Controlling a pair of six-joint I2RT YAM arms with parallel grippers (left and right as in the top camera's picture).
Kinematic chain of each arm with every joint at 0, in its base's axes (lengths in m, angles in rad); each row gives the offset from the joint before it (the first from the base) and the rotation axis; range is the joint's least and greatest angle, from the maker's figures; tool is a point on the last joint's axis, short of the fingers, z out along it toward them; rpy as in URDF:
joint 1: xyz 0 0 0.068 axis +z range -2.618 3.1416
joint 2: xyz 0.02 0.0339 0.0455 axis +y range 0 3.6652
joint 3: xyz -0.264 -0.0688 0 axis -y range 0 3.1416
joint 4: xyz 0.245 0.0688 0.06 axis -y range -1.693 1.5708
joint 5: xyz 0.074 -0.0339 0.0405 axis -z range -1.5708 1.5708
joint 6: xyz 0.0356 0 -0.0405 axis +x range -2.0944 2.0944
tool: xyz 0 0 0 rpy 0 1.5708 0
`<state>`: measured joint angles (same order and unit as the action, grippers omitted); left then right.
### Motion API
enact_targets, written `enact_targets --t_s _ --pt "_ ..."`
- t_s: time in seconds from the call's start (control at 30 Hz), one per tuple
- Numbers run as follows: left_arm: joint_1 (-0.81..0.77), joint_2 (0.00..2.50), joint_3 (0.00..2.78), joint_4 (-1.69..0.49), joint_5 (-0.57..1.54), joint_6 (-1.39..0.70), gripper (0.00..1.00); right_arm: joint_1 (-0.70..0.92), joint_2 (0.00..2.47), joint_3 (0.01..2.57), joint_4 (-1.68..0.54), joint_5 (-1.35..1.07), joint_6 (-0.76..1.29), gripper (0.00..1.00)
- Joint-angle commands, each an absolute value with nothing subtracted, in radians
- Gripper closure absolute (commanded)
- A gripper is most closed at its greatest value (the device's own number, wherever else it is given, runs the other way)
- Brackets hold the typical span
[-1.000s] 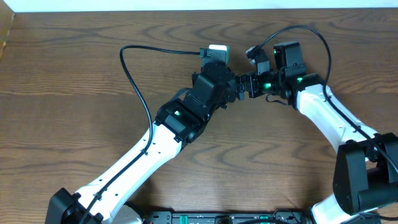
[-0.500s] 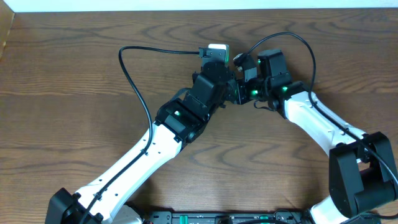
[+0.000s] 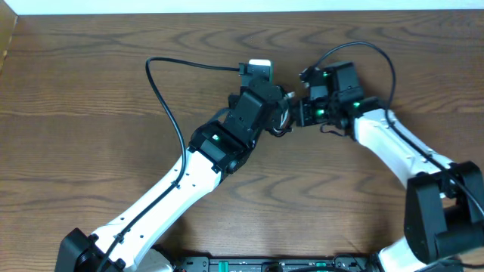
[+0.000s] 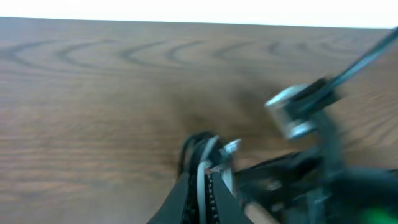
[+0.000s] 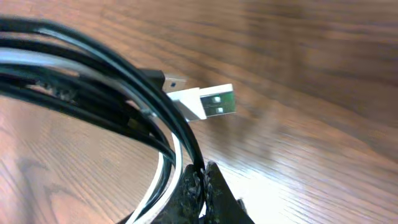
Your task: Untangle cables
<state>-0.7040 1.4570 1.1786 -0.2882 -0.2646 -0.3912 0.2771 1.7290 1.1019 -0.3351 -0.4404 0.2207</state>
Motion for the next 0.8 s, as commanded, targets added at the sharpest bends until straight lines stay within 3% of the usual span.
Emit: enact_targets --t_s 0.0,0.4,0.77 --pt "-0.698 1.436 1.186 -0.313 -0.364 -0.374 0.92 0.211 1.631 1.097 -0.363 -0.426 0.228 0.99" --pt "-0.597 1.513 1.174 -0.481 -0.388 -0.376 0.92 -0.025 1.366 1.097 -0.499 -0.445 0.228 0.99" --pt "-0.601 1.549 1.102 -0.434 -0.371 -0.379 0.92 -0.125 1.288 1.097 -0.628 -0.459 0.193 0.99"
